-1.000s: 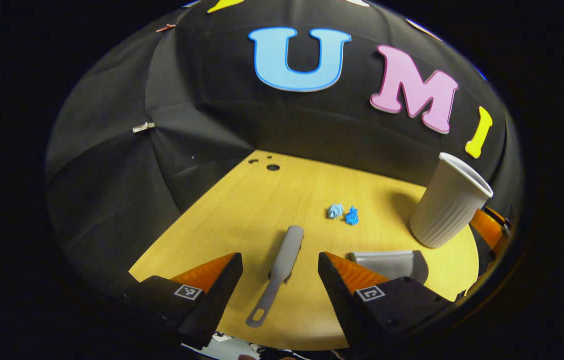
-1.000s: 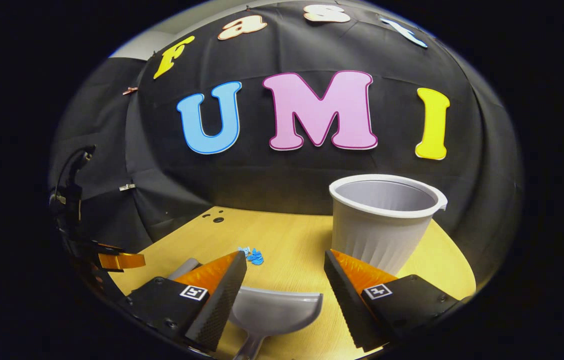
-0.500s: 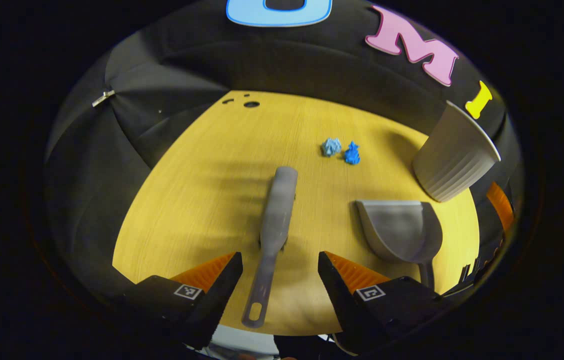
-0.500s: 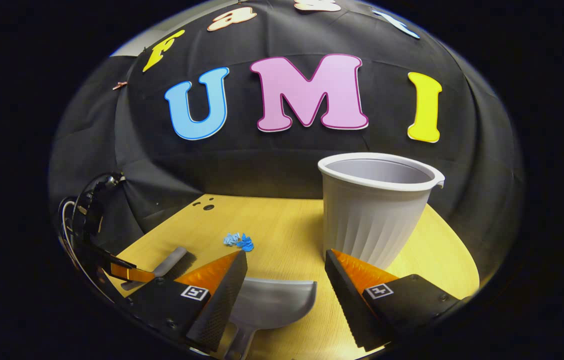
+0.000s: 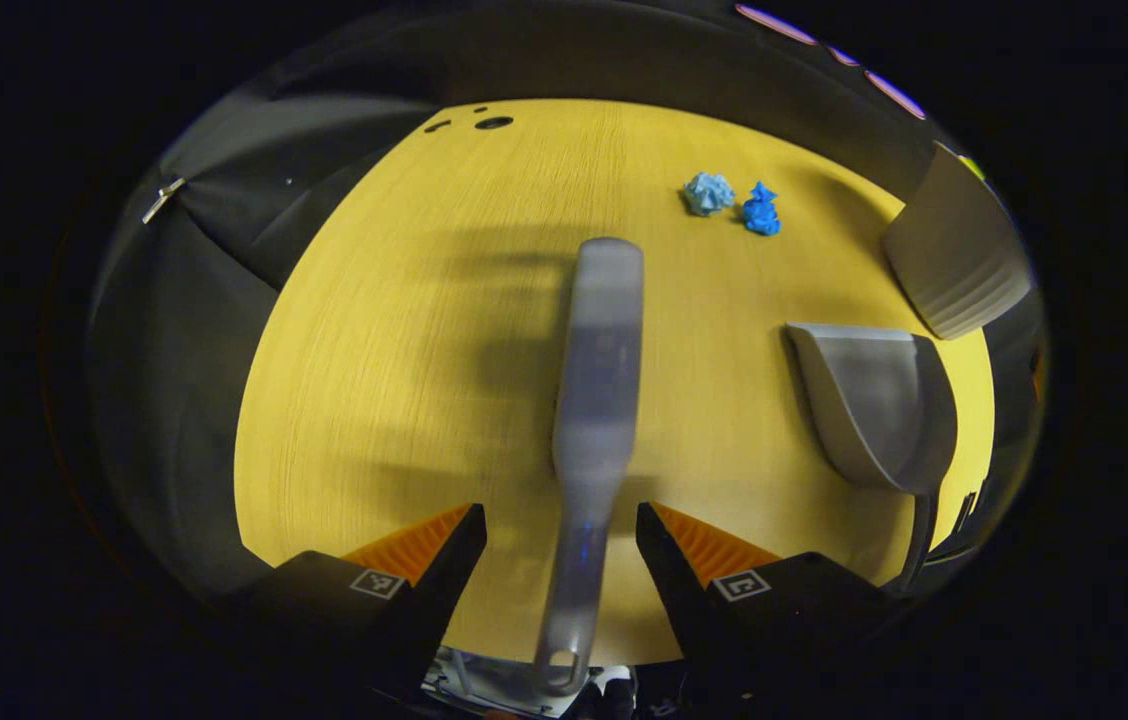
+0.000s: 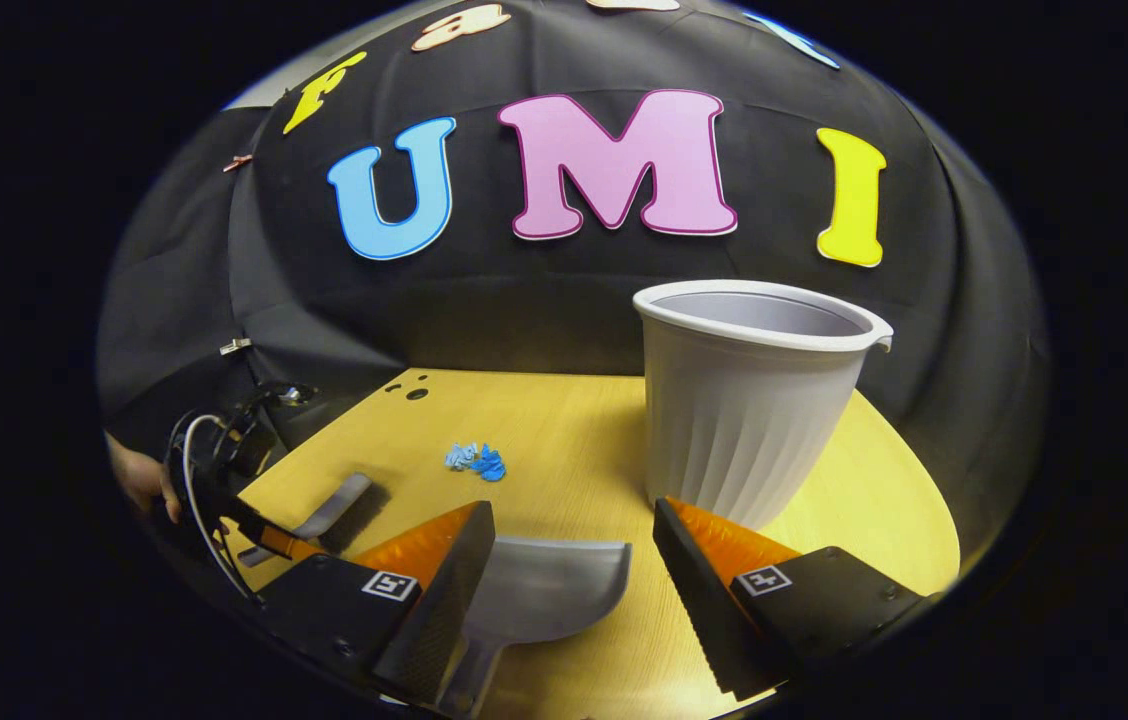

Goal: Pick up the small broom and dustpan from the desktop, sweep the trash into the dustpan with the broom, and then empty the trash into the garbage bin.

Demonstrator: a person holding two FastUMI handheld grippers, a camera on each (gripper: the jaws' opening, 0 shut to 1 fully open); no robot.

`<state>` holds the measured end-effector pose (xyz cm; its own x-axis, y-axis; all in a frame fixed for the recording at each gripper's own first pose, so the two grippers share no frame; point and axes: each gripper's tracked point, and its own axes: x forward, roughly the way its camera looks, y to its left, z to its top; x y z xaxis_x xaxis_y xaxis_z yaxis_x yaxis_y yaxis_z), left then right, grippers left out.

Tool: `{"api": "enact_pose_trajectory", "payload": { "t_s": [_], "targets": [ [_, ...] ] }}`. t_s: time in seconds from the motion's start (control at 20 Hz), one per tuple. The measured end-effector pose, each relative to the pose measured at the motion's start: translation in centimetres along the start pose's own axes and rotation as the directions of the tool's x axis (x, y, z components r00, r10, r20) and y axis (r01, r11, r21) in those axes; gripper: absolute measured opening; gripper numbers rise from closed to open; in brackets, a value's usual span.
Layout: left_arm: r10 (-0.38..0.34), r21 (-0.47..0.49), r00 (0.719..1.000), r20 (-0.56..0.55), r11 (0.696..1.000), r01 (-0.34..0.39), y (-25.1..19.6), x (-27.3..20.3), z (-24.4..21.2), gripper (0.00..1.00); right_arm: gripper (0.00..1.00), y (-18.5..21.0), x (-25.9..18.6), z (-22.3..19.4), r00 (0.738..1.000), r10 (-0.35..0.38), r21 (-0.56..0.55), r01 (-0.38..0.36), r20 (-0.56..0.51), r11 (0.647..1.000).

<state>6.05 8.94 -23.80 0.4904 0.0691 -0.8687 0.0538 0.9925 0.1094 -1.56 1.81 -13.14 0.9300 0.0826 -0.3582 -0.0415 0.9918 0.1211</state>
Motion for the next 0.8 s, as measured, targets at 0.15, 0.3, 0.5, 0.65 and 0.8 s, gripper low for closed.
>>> {"api": "enact_pose_trajectory", "payload": {
  "t_s": [0.15,0.3,0.5,0.65,0.8],
  "targets": [
    [-0.016,0.042,0.998,-0.065,0.999,0.018,-0.2,0.9,0.2,0.95,0.99,1.2,-1.0,-0.3,1.000,0.008,0.023,-0.007,-0.018,1.000],
    [-0.027,0.076,0.993,-0.116,0.996,0.036,-0.9,1.7,0.3,0.88,0.99,2.1,-1.5,0.3,1.000,0.006,0.090,-0.003,-0.025,0.996],
    [-0.029,0.120,0.987,-0.160,0.992,0.049,-1.1,1.9,0.7,0.75,0.99,2.3,-1.3,0.4,0.997,-0.038,0.107,0.045,-0.068,0.993],
    [-0.029,0.153,0.984,-0.175,0.987,0.056,-0.8,2.1,0.7,0.62,0.99,3.4,-1.2,0.4,0.995,-0.045,0.100,0.054,-0.090,0.994],
    [-0.058,0.162,0.989,-0.133,0.984,0.080,-0.6,1.9,1.3,0.31,0.99,5.4,-1.1,-1.5,0.982,-0.008,0.101,0.028,-0.189,0.995]
  ]
}}
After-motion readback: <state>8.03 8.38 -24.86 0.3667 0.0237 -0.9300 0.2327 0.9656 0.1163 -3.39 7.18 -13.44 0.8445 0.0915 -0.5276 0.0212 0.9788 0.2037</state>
